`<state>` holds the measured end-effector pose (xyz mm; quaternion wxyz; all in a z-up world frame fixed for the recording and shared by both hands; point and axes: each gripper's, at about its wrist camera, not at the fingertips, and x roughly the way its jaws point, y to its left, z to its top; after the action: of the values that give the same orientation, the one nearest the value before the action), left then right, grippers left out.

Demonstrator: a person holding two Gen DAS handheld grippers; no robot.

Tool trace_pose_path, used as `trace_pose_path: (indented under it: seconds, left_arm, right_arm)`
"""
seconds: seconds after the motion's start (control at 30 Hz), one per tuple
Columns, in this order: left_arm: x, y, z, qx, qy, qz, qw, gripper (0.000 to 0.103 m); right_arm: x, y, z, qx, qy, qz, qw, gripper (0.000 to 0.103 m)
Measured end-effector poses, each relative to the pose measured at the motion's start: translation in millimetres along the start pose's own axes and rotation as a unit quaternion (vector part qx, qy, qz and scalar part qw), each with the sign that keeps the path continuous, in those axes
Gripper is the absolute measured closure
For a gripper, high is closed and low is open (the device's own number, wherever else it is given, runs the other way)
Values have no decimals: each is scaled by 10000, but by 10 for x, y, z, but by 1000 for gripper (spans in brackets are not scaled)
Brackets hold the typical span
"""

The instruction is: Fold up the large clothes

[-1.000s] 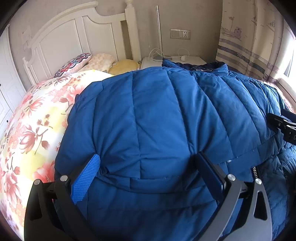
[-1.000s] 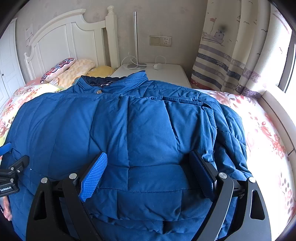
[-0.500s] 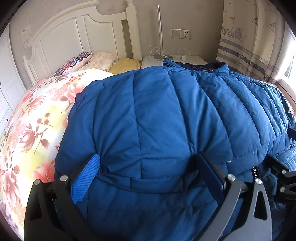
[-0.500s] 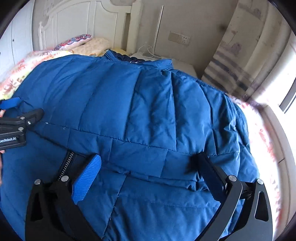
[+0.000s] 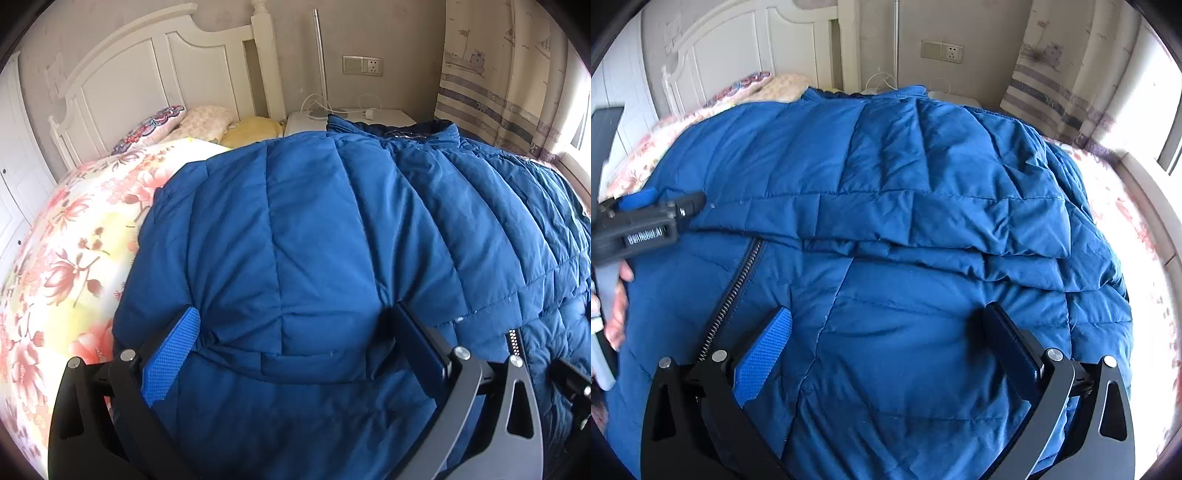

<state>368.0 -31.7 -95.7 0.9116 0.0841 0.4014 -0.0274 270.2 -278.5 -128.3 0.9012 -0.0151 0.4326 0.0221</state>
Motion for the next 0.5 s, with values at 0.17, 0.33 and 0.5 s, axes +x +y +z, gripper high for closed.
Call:
trace_pose_path:
  seconds: [0.17,0.33,0.5]
  left_arm:
    - [-558,-128,-205,38,-323,-183,9993,2]
    - [-582,-415,-566,901,-101,188,9957,2]
    - [-489,-286,-587,601,84,-85,9981,2]
  right_arm:
    - [-2,34,-29,-76,-46,-94,9999,4]
    - [2,50,-21,-77,-49,-110,9999,4]
    - [-61,-5,-23,50,22,-57,10000,5]
